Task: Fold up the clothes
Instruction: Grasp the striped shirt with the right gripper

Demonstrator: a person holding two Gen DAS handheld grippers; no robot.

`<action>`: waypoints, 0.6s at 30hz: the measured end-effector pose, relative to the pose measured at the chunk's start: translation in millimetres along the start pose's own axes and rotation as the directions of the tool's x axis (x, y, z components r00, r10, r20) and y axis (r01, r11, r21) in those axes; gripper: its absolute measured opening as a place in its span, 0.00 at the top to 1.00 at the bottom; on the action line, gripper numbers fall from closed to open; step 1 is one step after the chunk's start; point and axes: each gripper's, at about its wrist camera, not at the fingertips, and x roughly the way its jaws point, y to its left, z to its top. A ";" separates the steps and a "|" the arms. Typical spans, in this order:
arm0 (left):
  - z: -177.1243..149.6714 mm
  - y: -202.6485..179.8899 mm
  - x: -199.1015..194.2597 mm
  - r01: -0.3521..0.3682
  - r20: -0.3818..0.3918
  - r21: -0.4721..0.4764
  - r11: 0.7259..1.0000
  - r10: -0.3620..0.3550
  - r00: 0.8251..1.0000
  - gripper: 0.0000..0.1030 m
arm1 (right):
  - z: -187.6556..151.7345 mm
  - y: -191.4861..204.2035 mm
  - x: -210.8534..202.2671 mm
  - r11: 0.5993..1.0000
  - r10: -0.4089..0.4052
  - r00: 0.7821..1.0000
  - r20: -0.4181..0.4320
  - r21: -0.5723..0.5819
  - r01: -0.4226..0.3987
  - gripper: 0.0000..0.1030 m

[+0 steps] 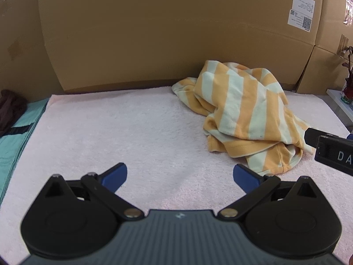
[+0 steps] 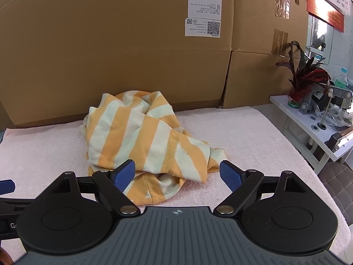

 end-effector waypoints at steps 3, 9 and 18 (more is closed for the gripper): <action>-1.7 0.7 0.0 -0.006 0.002 0.001 1.000 0.006 1.000 0.01 | -0.2 0.0 -1.5 1.000 0.000 1.000 0.007 -0.003 0.000 0.16; -8.4 7.6 3.7 -0.010 0.004 0.013 1.000 0.010 1.000 0.01 | -2.1 -2.9 -0.4 0.999 0.036 0.999 0.040 -0.035 -0.034 0.16; -15.1 26.4 10.4 -0.015 0.002 -0.008 1.000 0.015 1.000 0.01 | 30.5 43.5 47.4 0.967 0.152 0.986 0.073 -0.217 -0.133 0.16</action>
